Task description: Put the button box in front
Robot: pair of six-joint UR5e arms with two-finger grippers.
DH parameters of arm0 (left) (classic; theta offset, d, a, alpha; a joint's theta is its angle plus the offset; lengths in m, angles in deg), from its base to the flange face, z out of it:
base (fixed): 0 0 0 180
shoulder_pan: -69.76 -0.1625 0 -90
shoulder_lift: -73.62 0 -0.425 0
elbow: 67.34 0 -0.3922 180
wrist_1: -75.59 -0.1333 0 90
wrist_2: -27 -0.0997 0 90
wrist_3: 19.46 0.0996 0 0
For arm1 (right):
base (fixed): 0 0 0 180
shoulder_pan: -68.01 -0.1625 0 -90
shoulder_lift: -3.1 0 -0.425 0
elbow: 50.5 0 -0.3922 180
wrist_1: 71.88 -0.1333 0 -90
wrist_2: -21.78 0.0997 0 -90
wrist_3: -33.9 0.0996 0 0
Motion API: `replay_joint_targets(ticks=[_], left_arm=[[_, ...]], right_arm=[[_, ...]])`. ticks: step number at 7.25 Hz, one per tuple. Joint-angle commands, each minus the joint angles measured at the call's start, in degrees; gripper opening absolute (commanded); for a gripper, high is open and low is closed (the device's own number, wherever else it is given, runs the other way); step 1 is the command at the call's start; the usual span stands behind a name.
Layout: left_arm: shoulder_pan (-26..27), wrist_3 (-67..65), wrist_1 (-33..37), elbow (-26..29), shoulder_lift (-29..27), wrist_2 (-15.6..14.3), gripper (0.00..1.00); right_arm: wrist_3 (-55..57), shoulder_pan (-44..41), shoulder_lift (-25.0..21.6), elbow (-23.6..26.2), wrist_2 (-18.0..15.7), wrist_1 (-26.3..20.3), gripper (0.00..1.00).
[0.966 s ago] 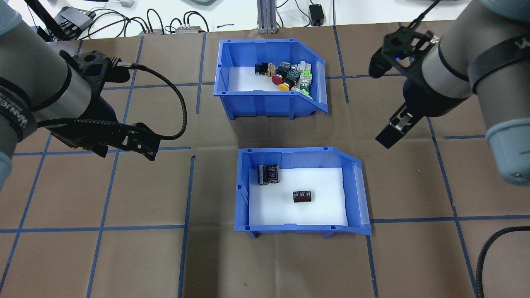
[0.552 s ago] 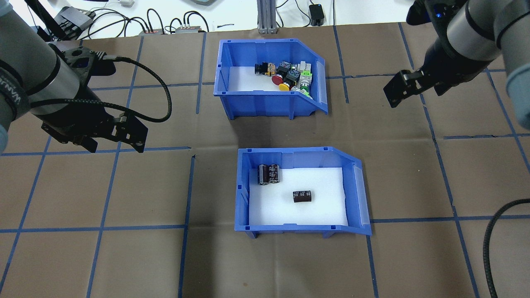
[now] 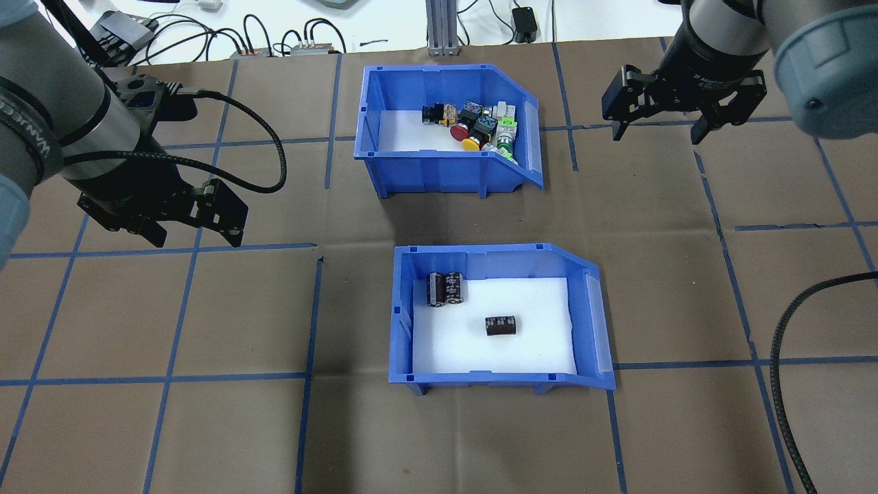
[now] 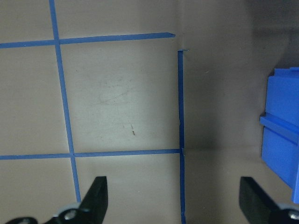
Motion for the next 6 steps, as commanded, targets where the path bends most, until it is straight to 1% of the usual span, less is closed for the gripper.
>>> replay_joint_targets(ticks=[1,2,3,6], left_arm=[[0.0,2.7,-0.1,0.0,-0.7,-0.1,1.0],[0.0,2.9,-0.1,0.7,-1.8,-1.7,1.0],[0.1,2.9,0.4,1.5,-2.7,-4.0,1.0],[1.6,3.7,0.1,1.7,-3.3,-3.8,1.0]], right_arm=[[-0.1,-0.6,0.7,-0.2,-0.4,0.0,1.0],[-0.1,-0.6,0.7,-0.2,-0.5,0.4,1.0],[-0.1,-0.6,0.6,0.0,-0.4,0.5,1.0],[-0.2,-0.6,0.5,0.0,-0.4,0.5,1.0]])
